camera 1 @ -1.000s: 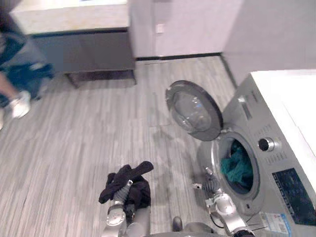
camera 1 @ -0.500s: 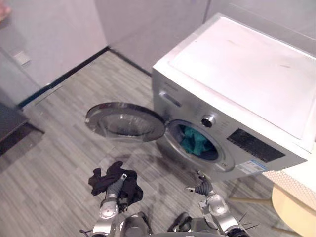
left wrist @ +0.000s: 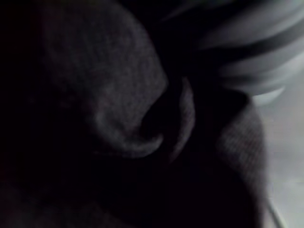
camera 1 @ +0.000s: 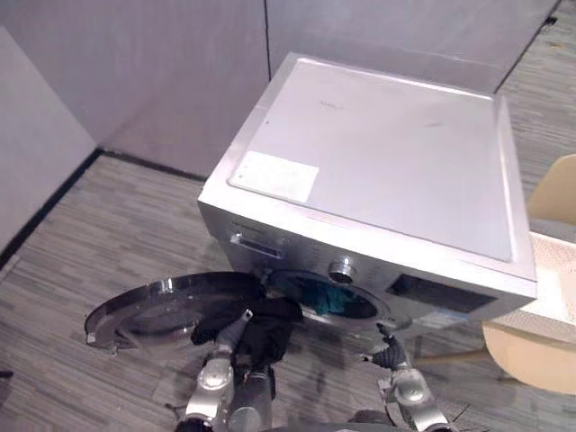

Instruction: Pick up the laundry basket with both hands and put the clothes into the washing machine.

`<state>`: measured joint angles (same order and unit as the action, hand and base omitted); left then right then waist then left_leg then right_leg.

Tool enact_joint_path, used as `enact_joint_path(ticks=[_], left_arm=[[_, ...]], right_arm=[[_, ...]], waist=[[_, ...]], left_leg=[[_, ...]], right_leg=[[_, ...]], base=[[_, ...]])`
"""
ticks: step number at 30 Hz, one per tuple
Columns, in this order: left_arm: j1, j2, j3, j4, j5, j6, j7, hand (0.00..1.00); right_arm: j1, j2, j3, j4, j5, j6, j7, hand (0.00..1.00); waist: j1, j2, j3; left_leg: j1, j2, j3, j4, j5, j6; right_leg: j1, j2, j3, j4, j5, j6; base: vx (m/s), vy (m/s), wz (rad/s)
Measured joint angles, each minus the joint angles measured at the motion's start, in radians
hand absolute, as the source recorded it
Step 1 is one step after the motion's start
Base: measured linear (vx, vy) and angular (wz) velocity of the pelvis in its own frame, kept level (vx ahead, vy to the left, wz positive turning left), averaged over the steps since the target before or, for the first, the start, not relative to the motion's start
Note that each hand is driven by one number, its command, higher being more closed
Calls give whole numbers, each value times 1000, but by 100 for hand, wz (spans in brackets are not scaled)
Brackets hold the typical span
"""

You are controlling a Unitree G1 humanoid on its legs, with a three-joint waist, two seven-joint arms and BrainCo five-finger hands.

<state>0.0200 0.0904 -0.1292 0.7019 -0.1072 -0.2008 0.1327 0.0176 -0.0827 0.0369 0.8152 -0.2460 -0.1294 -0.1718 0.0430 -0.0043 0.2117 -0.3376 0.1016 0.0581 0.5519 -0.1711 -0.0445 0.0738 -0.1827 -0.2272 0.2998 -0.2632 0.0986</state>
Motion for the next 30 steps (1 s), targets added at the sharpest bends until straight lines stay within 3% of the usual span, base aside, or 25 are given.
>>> enact_joint_path(ticks=[6, 7, 10, 15, 25, 30], left_arm=[[1, 16, -36, -1, 0, 1, -1, 100], [-6, 8, -52, -32, -1, 1, -1, 100], [-49, 9, -82, -91, -4, 0, -3, 100], [-226, 10, -86, -121, -50, -1, 20, 100], [-559, -48, -54, -257, -92, -2, 136, 100], [-770, 24, -9, -346, -150, -1, 188, 100]], right_arm=[[-78, -8, 0, 31, 1, 0, -3, 0], [-93, -24, 4, 33, 2, 0, -3, 0], [-115, -61, 10, 32, 14, 3, -9, 0], [-193, -82, 11, -31, 119, 3, -47, 0], [-292, -1, -4, -440, 255, -35, -118, 0], [-289, 27, -36, -601, 363, -86, -119, 0]], waist=[[-2, 14, 34], [-8, 23, 59], [-43, 32, 122], [-86, 39, 218], [-80, 32, 302], [-83, 17, 321]], left_leg=[[16, 61, 126, 15, -54, 11], [-10, 75, 152, 47, -75, 11], [-80, 88, 168, 136, -107, 16], [-323, 128, 174, 336, -140, 33], [-810, 271, 148, 714, -206, 63], [-1024, 302, 103, 852, -217, 71]], right_leg=[[-136, 3, 154, 91, -5, 48], [-195, -1, 176, 152, -23, 71], [-310, -26, 179, 292, -74, 76], [-608, -48, 203, 567, -144, 72], [-1148, -6, 264, 987, -214, 43], [-1358, 9, 282, 1137, -237, 40]], base=[[-68, 61, -88], [-174, 22, -74], [-190, 26, -35], [-215, 3, -19], [-157, -49, -27], [-58, -70, -9]])
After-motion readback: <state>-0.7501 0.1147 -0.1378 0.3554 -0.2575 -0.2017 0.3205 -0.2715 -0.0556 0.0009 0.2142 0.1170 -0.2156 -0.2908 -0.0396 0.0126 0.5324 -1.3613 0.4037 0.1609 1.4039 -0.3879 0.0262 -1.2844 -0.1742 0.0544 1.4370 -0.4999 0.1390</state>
